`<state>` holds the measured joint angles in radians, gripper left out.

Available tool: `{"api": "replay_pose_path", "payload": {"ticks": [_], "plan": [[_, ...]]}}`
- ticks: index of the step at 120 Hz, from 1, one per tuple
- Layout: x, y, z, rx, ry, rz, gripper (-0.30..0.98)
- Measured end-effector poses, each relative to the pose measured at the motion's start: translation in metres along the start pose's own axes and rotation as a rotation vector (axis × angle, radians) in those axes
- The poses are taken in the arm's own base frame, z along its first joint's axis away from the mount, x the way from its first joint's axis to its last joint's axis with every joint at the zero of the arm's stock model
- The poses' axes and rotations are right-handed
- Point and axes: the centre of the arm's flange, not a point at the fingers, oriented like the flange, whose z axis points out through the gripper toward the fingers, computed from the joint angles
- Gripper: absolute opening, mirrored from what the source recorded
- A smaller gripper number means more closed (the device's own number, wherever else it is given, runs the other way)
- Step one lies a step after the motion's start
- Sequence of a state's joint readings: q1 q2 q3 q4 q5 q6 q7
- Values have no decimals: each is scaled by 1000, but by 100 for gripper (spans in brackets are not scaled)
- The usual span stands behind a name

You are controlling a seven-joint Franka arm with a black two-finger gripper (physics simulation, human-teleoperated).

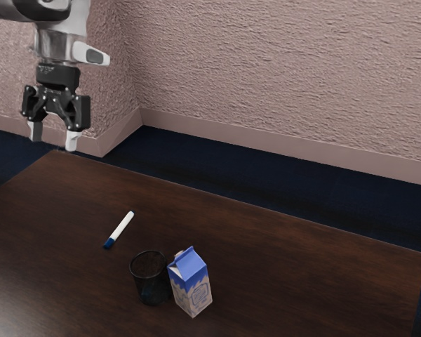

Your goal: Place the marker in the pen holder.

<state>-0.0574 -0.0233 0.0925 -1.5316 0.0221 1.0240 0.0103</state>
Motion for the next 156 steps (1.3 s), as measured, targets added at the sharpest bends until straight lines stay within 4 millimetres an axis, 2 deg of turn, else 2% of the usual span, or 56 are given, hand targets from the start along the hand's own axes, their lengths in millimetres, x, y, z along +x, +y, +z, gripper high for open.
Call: {"api": "replay_pose_path", "payload": {"ticks": [9, 22, 34, 46, 57, 70, 76, 80, 85, 88, 92, 97, 100, 103, 107, 115, 121, 156], "plan": [[17, -14, -8, -9, 132, -23, 69], [29, -38, -20, -21, 264, -62, 69], [32, -60, -29, -28, 342, -101, 69], [24, -75, -46, -19, 418, -132, 67], [23, -69, -53, -4, 452, -122, 67], [31, -38, -50, 37, 452, -61, 68], [48, -24, -38, 66, 422, -34, 68], [66, -15, -26, 83, 391, -18, 68], [96, -7, 12, 90, 330, 4, 68], [116, -10, 40, 80, 290, 4, 68], [141, -35, 75, 58, 246, -32, 68], [168, -92, 116, 16, 201, -118, 68], [180, -120, 133, -5, 189, -160, 68], [190, -137, 147, -19, 186, -184, 68], [202, -151, 162, -31, 187, -202, 68], [218, -168, 183, -46, 206, -223, 68], [228, -173, 191, -51, 230, -227, 69], [261, -172, 210, -44, 328, -213, 69]]}}
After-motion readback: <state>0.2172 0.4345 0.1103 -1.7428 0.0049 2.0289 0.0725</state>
